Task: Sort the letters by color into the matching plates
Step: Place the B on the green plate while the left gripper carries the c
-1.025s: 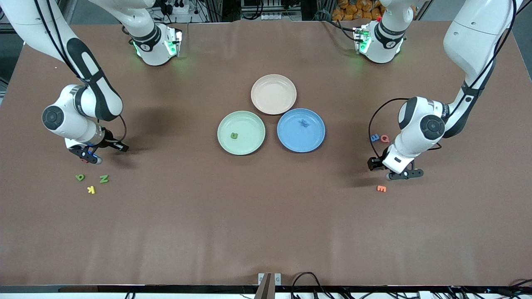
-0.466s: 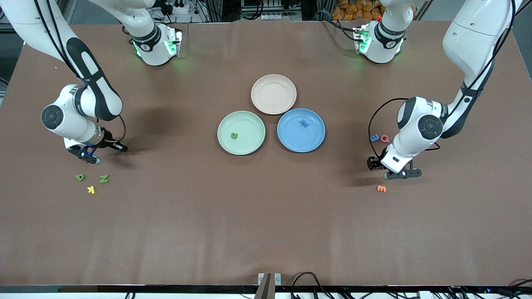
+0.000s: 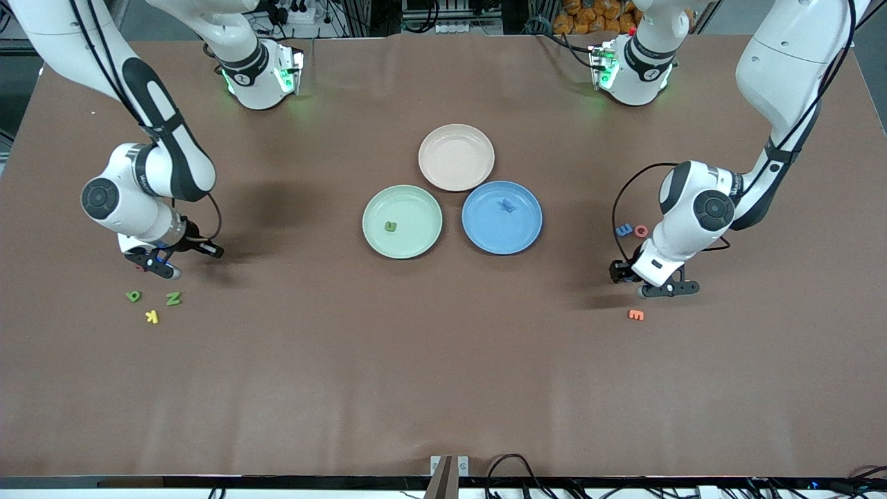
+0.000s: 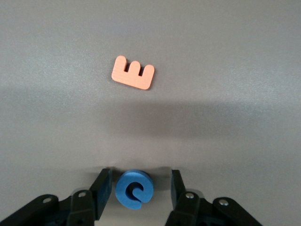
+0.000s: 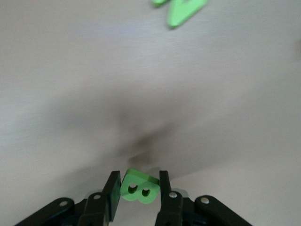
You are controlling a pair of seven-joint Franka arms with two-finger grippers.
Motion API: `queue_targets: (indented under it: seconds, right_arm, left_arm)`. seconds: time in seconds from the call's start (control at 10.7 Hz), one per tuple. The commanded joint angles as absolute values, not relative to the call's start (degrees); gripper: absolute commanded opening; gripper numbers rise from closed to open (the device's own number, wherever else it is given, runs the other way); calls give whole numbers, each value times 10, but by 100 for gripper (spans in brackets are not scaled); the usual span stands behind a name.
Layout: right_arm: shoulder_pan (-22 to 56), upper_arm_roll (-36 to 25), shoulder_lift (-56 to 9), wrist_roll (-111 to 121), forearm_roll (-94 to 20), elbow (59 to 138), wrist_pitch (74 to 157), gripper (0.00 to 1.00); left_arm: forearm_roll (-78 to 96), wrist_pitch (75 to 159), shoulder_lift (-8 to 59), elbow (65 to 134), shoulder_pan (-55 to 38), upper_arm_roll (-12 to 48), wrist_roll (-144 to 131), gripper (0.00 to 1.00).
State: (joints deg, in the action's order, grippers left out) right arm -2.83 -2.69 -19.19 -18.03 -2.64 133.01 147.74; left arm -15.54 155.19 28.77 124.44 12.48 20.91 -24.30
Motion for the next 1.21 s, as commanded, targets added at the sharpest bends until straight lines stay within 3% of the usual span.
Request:
queue_targets:
  seconds: [0.0,0.28,0.47,0.65,0.75,1.12]
  right_arm:
    - [45,-28,-161,-213,-101,1332,1456,24]
    - [152,-30,-146,-287,-153,1323,1437,24]
    - [218,-30,-146,-362,-153,1308,1430,24]
    - [274,-30,-151,-423,-154,1292,1422,24]
    - [295,-29,-154,-448,-154,1280,1413,24]
    - [365,-26,-213,-550,-153,1171,1334,24]
  left_arm:
    - [-181,1571,287,1255,127,211,-248,56]
    - [-188,1571,286,1259,129,211,-249,48]
    - [-188,1571,287,1259,129,211,-250,36]
    - [-188,1571,282,1259,130,212,-251,14]
    - [-188,1570,279,1259,129,212,-259,8]
    - [-187,1508,256,1241,118,226,-306,3]
